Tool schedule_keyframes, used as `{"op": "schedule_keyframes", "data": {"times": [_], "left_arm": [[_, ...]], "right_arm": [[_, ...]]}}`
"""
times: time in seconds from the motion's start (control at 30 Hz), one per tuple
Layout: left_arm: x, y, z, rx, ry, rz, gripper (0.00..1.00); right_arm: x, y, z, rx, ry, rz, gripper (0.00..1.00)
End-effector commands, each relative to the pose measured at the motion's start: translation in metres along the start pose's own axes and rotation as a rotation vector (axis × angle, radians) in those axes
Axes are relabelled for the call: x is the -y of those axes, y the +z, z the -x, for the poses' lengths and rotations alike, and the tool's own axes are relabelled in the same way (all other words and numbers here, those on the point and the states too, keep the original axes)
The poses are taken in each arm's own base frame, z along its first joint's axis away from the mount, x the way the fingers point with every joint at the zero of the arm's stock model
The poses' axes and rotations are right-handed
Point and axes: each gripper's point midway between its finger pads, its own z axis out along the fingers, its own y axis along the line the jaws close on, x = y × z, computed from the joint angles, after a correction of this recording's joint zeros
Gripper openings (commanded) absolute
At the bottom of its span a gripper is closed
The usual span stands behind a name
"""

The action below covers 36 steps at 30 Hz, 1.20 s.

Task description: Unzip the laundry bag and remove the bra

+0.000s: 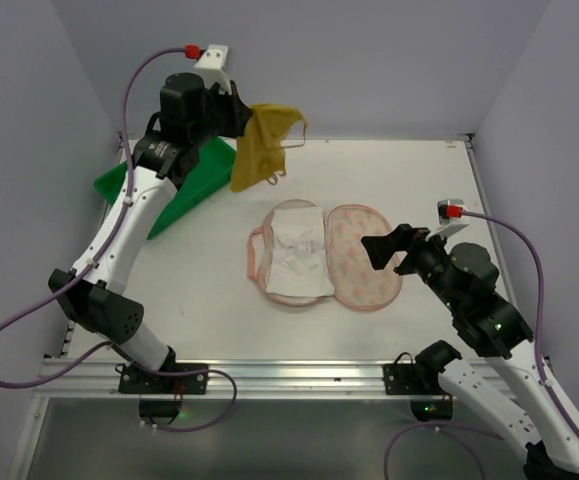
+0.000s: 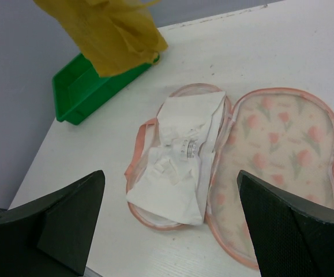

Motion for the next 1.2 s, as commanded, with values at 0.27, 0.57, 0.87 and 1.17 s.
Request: {"op": "schedule_keyframes", "data": {"times": [0.27,0.57,0.87,1.17], "left_arm": [[-0.156,-0.061,0.119,0.491,-0.286,0.666,0.00],[-0.223,-0.027,0.104,0.594,-0.453,0.779,0.00],[-0.243,0.036,0.083,0.652,-0.611,0.727,0.00],[-0.277,0.032,-0.013,0.581,-0.622,0.810,0.00]], "right_arm": [[-0.023,-0.004,0.021,0.033,0.016,0.082,0.99],[-0.026,0.011,0.011,-0.017,0.020,0.091,0.99],[-0.024,0.017,0.007,-0.039,0.010,0.078,0.99],[-0.017,0.020,-0.006,-0.073,0.005,0.060,0.99]]}}
